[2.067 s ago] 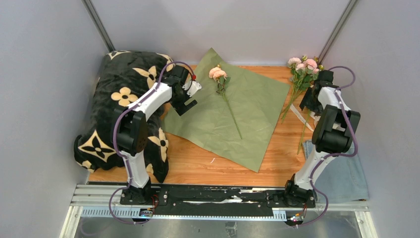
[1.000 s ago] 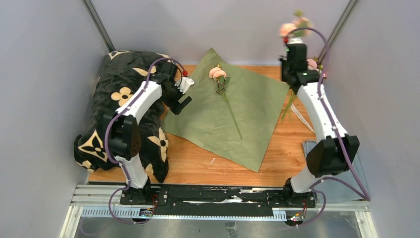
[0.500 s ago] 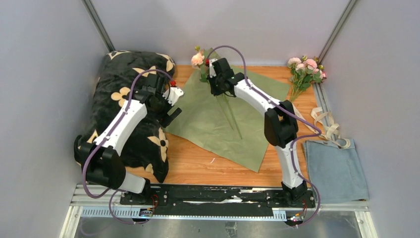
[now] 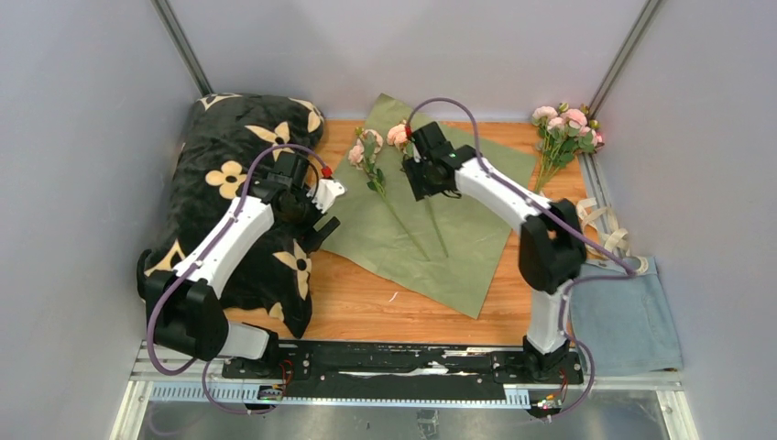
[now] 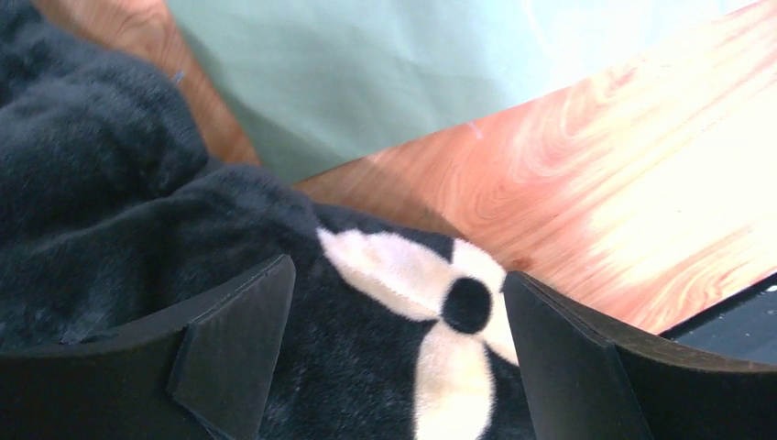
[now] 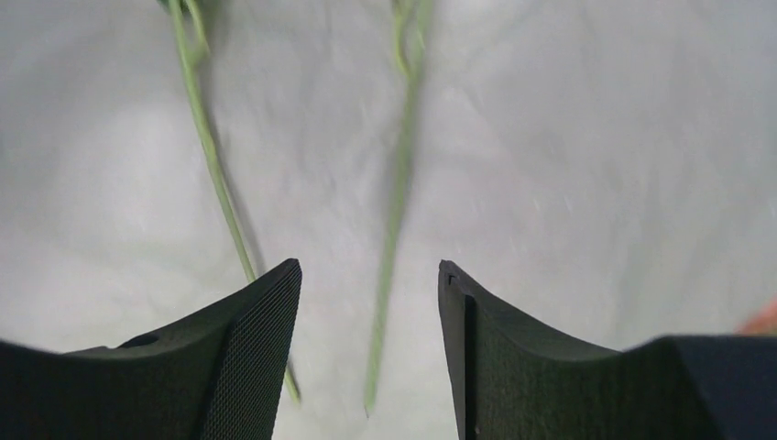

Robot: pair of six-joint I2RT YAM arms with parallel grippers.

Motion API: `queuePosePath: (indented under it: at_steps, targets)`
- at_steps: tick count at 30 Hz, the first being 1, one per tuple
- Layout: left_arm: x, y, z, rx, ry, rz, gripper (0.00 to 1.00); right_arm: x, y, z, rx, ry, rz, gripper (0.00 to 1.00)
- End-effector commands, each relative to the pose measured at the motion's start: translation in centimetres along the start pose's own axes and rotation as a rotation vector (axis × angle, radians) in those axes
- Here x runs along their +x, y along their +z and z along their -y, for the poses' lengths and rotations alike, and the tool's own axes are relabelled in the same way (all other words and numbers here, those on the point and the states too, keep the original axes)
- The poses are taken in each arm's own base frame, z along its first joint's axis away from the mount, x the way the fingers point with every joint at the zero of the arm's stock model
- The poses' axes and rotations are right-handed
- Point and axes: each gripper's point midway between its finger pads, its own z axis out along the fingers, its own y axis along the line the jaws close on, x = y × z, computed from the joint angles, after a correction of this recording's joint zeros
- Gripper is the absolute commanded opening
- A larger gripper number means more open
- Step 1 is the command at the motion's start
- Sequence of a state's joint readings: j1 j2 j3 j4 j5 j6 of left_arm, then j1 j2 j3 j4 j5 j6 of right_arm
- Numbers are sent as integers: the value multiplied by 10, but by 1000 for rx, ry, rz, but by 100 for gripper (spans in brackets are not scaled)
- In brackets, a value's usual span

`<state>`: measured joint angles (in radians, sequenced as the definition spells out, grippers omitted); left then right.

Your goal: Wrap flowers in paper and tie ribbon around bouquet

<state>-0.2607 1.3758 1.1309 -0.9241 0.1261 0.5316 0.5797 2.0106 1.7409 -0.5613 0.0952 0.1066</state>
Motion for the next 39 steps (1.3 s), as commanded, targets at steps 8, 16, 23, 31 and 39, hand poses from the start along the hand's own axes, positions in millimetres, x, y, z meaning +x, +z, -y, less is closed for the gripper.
queuePosePath:
  at_steps: [8, 16, 23, 31, 39]
  targets:
    - [-12, 2, 37, 127, 33, 52, 90, 138, -110, 180, 332, 436, -46, 53]
    - [-3, 3, 36, 84, 37, 66, 92, 147, -112, 265, 322, 749, 49, 49]
    - [0, 6, 33, 65, 39, 55, 92, 119, -78, 321, 342, 765, 70, 41]
    - [-4, 11, 12, 5, 62, -6, 94, 89, -17, 377, 351, 737, 53, 35]
    - [-49, 7, -26, -48, 65, -45, 94, 91, 26, 409, 395, 703, 18, 30]
